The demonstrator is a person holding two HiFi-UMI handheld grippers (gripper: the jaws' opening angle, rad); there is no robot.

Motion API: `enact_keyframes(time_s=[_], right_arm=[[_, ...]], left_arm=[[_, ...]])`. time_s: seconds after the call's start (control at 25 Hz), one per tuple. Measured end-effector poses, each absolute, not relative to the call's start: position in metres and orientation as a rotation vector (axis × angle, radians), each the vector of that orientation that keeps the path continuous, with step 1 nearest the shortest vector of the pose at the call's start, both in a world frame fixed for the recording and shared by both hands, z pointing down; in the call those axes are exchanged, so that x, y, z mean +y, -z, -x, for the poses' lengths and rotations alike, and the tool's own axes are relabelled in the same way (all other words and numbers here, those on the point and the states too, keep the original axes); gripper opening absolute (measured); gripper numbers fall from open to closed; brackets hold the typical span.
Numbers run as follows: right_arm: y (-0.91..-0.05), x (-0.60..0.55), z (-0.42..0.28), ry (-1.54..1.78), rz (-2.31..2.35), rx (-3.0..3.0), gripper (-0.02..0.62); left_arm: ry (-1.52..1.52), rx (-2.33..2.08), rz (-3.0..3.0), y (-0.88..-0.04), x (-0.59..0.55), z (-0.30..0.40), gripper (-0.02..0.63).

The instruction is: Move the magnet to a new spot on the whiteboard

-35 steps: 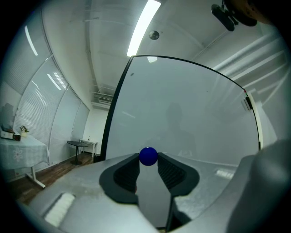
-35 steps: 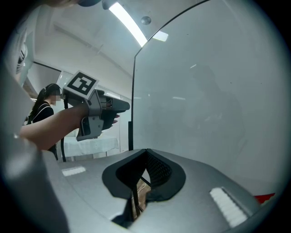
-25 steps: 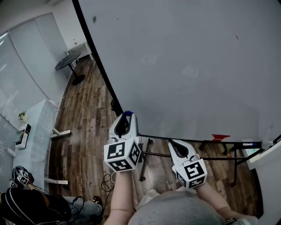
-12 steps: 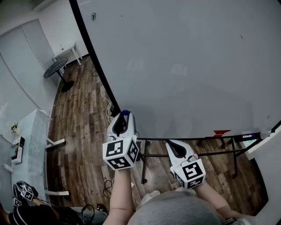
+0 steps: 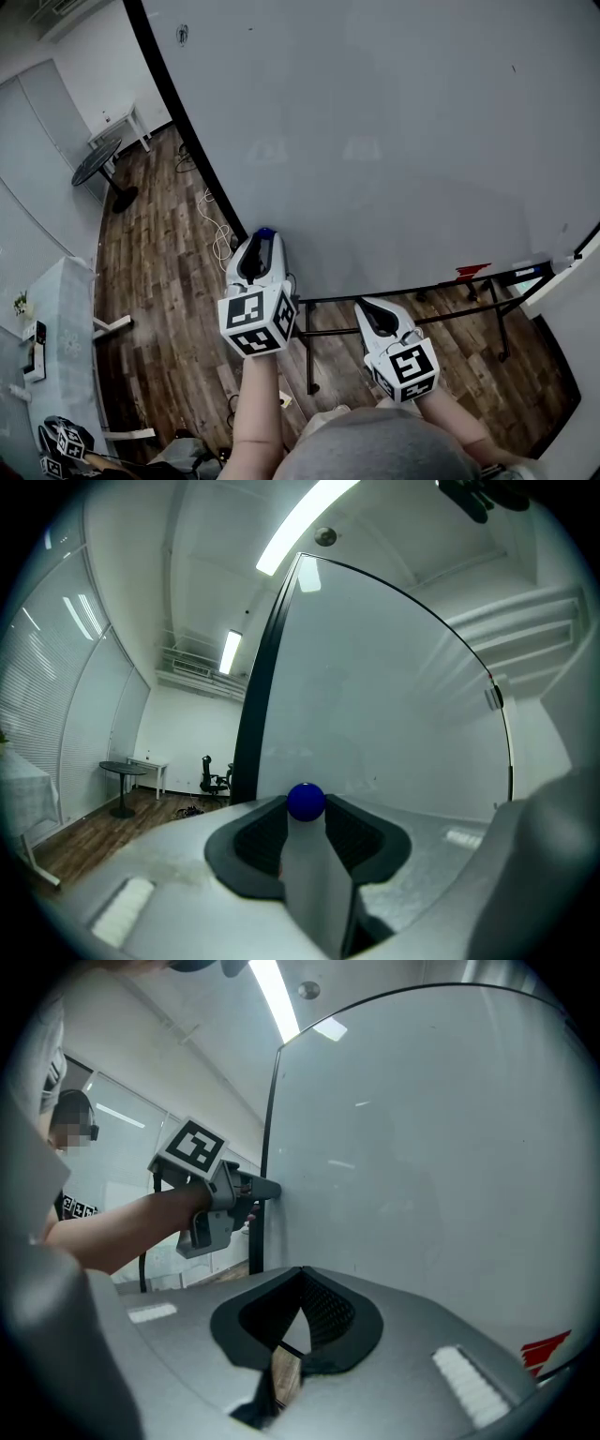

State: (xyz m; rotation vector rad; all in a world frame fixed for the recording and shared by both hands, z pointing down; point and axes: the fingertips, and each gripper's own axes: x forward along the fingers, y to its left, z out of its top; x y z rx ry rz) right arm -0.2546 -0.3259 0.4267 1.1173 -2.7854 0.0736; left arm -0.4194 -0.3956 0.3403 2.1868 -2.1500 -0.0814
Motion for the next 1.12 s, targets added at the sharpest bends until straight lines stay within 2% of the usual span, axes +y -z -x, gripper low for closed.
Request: enact_keyframes(time_s=[0.52,0.68,1.12], right_arm=[[-0.434,-0.318,0.261,-0.080,-1.181,-2.728,0.000],[-0.435,-0.312,0.261,-0.081,-1.198,-2.714,0.000],[-0.437,-0.298,0.247,-0.088,-1.248,-2.673,0.000]], left_arm=[[0.028,-2.163,-2.223,-0.340,-0.398,0.418,0.121],[0.032,-2.143,-2.244,-0.340,-0.398,0.416,0.158],[0.078,-2.113,-2.236,-0.344,-0.380,0.413,0.158]])
